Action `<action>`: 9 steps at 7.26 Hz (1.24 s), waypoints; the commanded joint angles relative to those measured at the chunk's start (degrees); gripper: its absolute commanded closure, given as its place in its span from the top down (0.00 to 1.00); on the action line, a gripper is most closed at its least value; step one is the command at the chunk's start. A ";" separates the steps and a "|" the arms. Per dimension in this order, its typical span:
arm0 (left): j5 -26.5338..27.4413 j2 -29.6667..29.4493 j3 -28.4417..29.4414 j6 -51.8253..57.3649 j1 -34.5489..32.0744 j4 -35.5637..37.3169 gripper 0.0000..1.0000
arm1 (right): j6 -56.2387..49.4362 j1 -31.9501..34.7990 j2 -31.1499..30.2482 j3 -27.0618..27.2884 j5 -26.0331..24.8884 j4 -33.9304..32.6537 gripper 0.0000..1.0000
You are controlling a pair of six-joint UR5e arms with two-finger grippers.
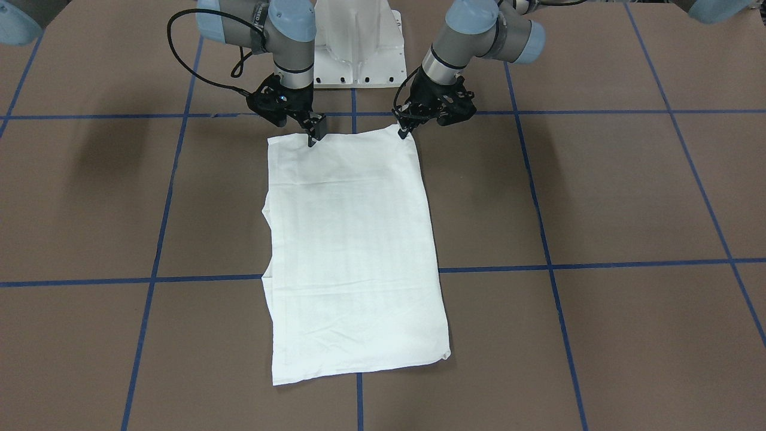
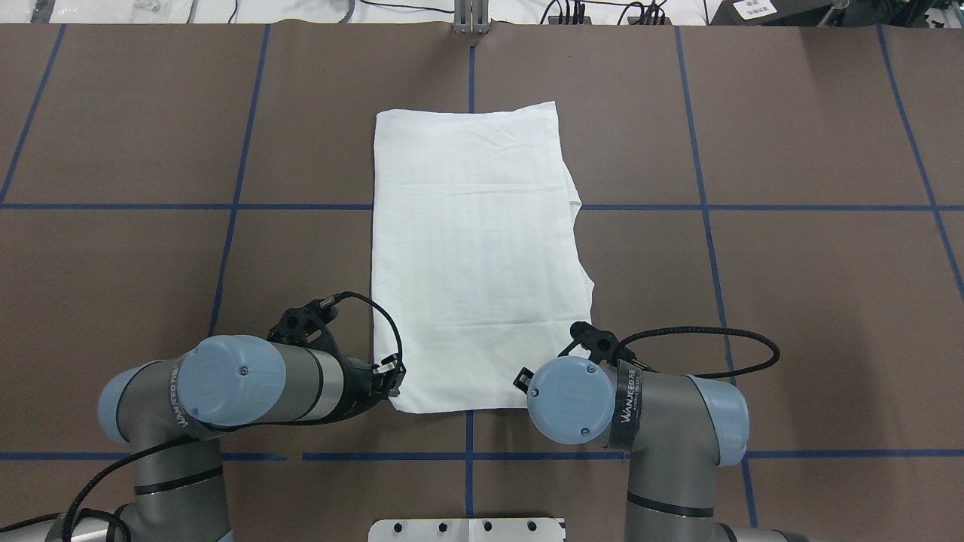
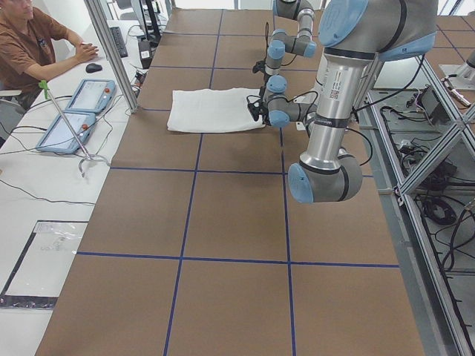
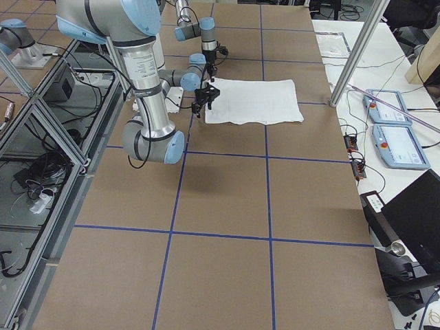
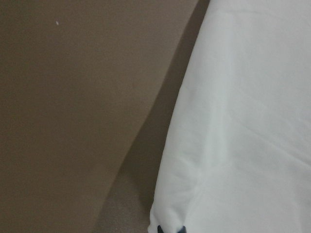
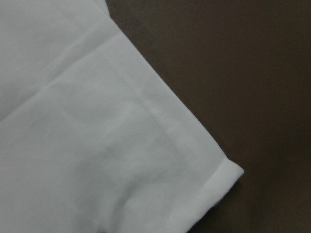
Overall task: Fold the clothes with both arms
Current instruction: 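Grasp the nearest shirt corners with the left and right grippers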
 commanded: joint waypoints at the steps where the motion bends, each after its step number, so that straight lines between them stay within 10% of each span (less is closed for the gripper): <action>1: 0.00 0.09 0.00 0.00 0.00 0.00 0.00 | 0.00 -0.85 -0.26 -0.06 -0.92 0.00 1.00; 9: 0.09 0.00 0.00 0.00 0.09 0.00 0.00 | 0.18 0.90 -1.75 -0.06 -1.72 5.27 1.00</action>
